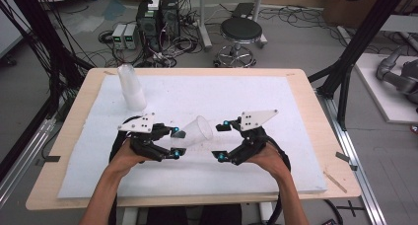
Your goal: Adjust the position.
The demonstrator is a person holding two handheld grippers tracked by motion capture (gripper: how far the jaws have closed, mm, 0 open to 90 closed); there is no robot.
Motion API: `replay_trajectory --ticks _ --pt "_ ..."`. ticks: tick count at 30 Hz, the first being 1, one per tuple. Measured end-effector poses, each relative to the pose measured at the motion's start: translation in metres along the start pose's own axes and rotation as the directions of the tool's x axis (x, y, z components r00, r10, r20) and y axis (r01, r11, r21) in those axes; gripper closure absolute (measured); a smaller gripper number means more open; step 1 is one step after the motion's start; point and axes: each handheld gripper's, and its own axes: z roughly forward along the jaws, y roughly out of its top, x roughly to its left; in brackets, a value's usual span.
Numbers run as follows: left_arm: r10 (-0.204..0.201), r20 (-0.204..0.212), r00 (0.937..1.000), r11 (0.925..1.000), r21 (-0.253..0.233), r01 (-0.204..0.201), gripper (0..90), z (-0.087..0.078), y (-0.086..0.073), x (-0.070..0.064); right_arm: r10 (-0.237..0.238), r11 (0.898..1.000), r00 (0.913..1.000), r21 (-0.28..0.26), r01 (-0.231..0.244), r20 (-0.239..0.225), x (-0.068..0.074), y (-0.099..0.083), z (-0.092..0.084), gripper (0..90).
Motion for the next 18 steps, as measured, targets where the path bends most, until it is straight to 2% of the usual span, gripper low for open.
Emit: replay_trajectory --ticks 18 --pt "0.018 0.038 0.9991 0.9998 -0.008 -0.018 41.8 0.022 0.005 -0.004 0.02 0.996 0.9971 -0.09 -0.027 -0.074 0.0 0.001 0.019 14.1"
